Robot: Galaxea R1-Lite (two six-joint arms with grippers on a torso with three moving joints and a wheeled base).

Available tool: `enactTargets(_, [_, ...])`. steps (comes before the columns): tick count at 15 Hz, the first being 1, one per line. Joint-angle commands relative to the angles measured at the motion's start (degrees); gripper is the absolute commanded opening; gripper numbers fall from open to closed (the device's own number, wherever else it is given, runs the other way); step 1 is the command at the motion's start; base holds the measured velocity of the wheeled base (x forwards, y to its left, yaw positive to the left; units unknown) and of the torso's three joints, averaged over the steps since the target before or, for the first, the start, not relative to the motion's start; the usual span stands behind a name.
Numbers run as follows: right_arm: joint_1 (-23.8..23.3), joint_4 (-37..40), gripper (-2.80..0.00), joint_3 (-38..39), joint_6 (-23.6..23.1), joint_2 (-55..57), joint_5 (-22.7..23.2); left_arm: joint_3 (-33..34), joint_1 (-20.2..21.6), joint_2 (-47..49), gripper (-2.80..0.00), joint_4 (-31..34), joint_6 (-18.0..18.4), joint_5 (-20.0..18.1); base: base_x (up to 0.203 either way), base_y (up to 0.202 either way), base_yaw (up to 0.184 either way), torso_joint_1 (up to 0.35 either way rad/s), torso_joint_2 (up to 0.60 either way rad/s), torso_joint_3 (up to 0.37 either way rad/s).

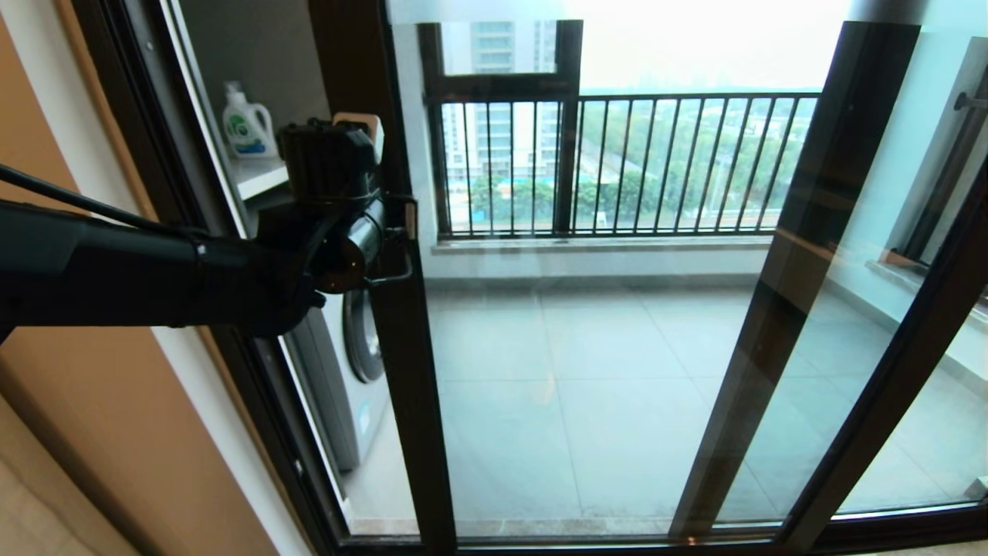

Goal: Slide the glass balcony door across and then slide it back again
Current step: Close the slid door

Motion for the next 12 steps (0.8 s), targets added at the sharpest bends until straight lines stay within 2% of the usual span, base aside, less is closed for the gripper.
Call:
enactTargets(1, [0.0,-0.1,-2.80,0.7,0.0,0.1,0.0,2.5,0.8,-1.9,-2.80,-0.2,0.0,-0.5,0.000,0.000,0.000,0.000,0.00,0.000])
enactTargets(4, [0.0,-0.1,-2.80,0.7,0.0,0.1,0.0,3.0,3.4,-2.6,-2.80,-0.2,0.0,-1.2,0.000,0.000,0.000,0.000,0.00,0.000])
enactTargets(8, [0.0,-0.1,-2.80,0.7,0.0,0.1,0.0,5.7,4.4,-5.2,-2.80,-0.2,0.0,-2.0,0.000,0.000,0.000,0.000,0.00,0.000])
enactTargets(12, [0.0,-0.1,-2.80,0.7,0.0,0.1,0.0,8.3,7.9,-6.9,-2.80,-0.2,0.0,-3.8,0.000,0.000,0.000,0.000,0.00,0.000])
